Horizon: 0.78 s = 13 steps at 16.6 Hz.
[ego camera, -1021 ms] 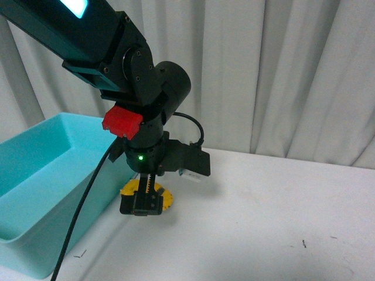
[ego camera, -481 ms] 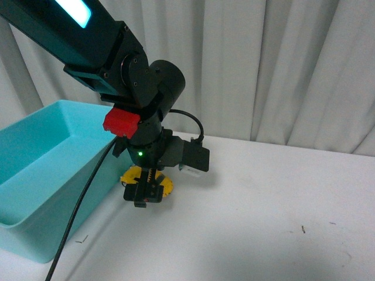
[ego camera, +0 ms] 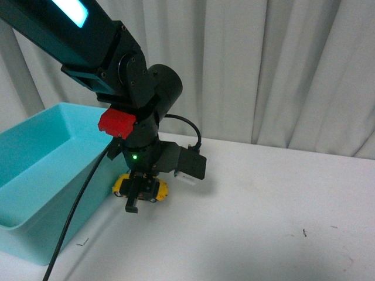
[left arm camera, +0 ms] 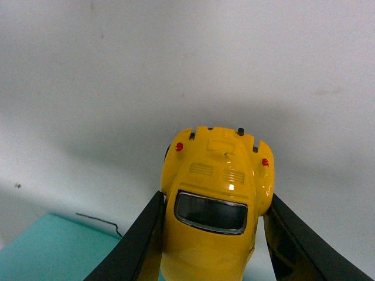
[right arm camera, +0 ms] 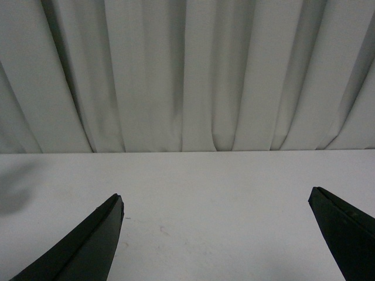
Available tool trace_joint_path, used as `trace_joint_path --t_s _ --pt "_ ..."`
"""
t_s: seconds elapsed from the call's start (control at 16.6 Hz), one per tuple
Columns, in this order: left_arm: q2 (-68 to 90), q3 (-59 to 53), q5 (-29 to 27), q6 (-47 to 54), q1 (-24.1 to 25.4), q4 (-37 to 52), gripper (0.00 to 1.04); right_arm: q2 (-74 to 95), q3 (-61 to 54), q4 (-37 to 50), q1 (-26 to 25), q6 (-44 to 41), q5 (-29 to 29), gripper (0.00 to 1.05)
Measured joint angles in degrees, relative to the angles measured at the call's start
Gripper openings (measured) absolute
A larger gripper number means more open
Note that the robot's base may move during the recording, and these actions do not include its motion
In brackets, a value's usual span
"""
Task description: Wind up and store yellow beetle toy
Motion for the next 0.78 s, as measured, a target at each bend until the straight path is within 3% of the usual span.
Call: trace_joint_path --t_s 0.24,0.42,0.6,0.78 --pt "-3.02 3.08 6.23 7.89 -4.31 -5.38 0.42 0.0 0.0 0.0 0.0 -0.02 0.0 0.98" --pt "-10.29 7.54 15.17 2.08 -6.93 -10.21 0.42 0.0 0.0 0.0 0.0 -0.02 0.02 0.98" --pt "-19.52 9.57 22.86 -10.56 -2.82 -7.98 0.42 0.0 0.0 0.0 0.0 -0.02 0.0 0.98" --pt "-26.64 8.83 21.07 -23.76 5.14 -3.72 0.42 0.0 0.0 0.02 0.0 -0.02 0.0 0.98"
